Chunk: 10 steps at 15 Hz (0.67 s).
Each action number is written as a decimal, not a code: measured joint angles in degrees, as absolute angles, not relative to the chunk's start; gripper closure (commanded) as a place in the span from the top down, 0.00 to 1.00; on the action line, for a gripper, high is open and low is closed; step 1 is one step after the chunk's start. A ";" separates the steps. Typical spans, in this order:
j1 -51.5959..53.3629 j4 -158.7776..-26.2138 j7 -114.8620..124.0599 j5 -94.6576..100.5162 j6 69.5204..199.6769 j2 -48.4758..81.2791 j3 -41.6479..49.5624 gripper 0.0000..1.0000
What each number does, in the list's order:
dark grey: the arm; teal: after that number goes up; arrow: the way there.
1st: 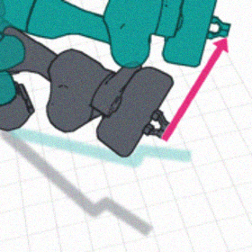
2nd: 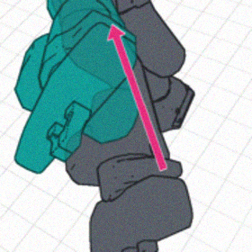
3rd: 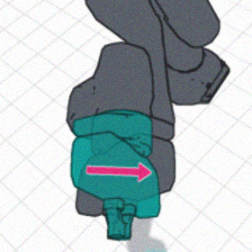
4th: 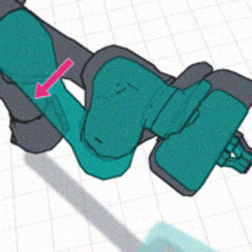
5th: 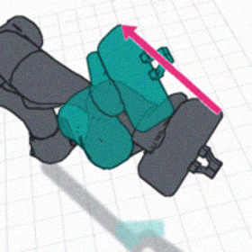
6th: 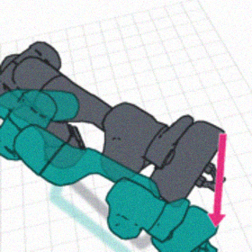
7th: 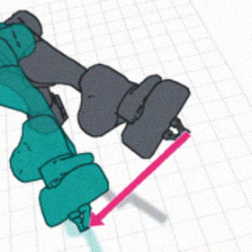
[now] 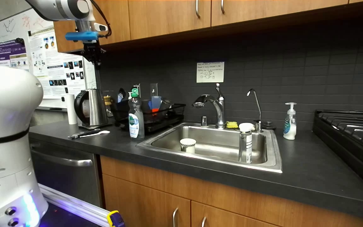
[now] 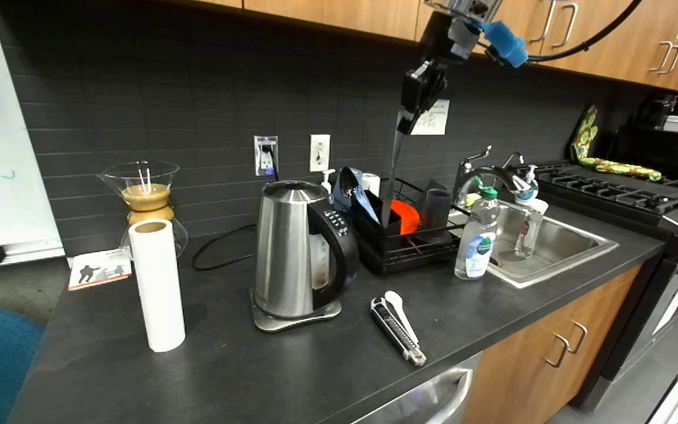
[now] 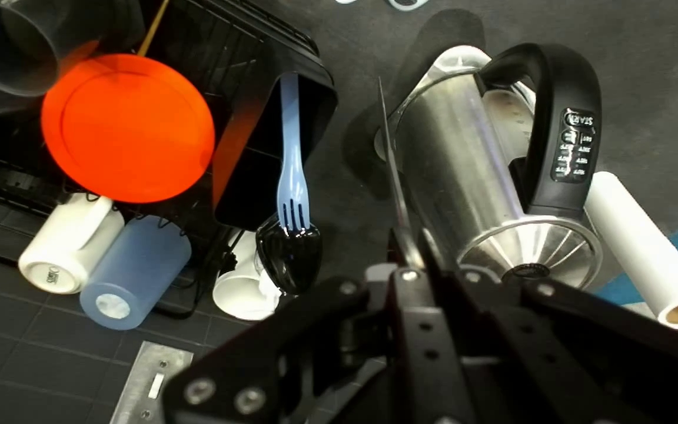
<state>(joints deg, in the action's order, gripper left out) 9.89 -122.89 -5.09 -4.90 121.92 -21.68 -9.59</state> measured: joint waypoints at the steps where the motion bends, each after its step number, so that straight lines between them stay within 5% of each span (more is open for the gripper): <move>1: 9.89 -122.85 -4.89 -4.90 121.27 -22.18 -9.87 0.01; 10: 11.66 -124.21 -3.01 -6.47 118.01 -23.57 -11.49 0.01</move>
<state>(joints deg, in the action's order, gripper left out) 11.66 -124.21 -3.01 -6.47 118.01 -23.57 -11.49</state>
